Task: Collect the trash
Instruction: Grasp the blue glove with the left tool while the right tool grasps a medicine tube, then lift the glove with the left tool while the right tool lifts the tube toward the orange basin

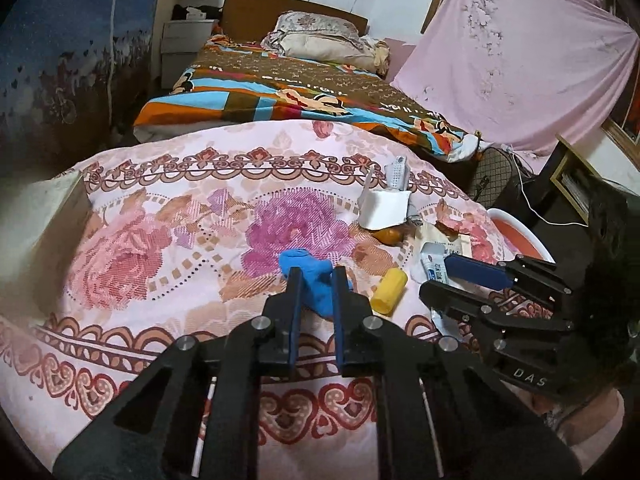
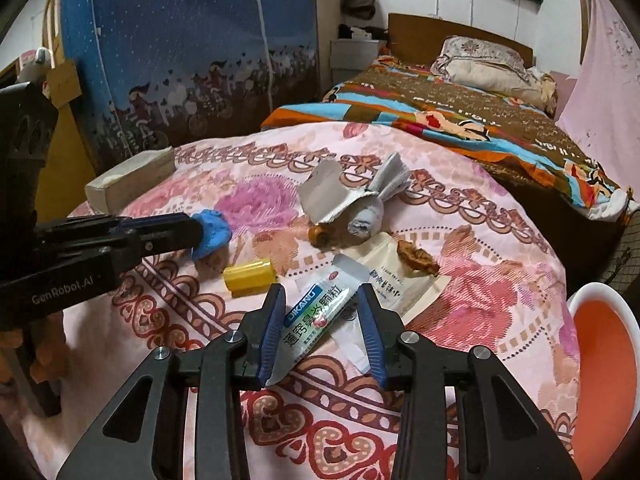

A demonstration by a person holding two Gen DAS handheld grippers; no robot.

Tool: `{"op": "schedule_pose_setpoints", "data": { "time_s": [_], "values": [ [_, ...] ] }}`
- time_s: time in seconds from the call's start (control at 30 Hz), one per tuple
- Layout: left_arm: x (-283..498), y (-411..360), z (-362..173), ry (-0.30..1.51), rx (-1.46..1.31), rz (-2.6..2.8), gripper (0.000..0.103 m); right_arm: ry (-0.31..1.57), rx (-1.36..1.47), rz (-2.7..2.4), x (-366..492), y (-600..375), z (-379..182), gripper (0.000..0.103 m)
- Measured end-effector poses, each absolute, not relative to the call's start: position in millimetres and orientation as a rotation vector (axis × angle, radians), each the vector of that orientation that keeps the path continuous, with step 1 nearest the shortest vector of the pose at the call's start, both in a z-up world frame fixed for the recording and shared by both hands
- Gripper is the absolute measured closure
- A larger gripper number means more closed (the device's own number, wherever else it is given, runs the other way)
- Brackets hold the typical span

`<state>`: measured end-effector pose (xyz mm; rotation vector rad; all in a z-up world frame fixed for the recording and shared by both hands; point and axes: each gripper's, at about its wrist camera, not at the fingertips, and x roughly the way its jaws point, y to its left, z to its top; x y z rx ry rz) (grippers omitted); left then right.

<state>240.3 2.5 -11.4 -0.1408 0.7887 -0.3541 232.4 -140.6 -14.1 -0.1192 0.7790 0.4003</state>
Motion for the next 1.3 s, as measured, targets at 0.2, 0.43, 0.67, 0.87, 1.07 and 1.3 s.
{"op": "schedule_pose_setpoints", "data": {
  "time_s": [0.2, 0.43, 0.67, 0.87, 1.07, 1.3],
  "values": [
    [242.8, 0.7, -12.8, 0.801, -0.136, -0.351, 0.103, 0.806, -0.148, 0.394, 234.2, -134.5, -18.0, 0.068],
    [245.0, -2.7, -13.4, 0.819, -0.117, -0.348, 0.103, 0.819, -0.174, 0.407, 234.5, -128.7, -20.7, 0.077],
    [248.7, -3.4, -13.8, 0.841, -0.116, -0.35, 0.103, 0.802, -0.156, 0.41, 233.0, -131.5, -17.7, 0.084],
    [247.9, -5.2, -14.4, 0.855, -0.107, -0.342, 0.088, 0.791, -0.14, 0.414, 232.3, -136.0, -16.2, 0.085],
    [249.9, -6.2, -17.6, 0.864, -0.131, -0.344, 0.081, 0.748, -0.114, 0.407, 227.6, -142.9, -10.2, 0.085],
    [249.8, -6.0, -17.6, 0.852, -0.139, -0.347, 0.083, 0.692, -0.076, 0.409, 222.2, -151.2, -2.8, 0.085]
  ]
}}
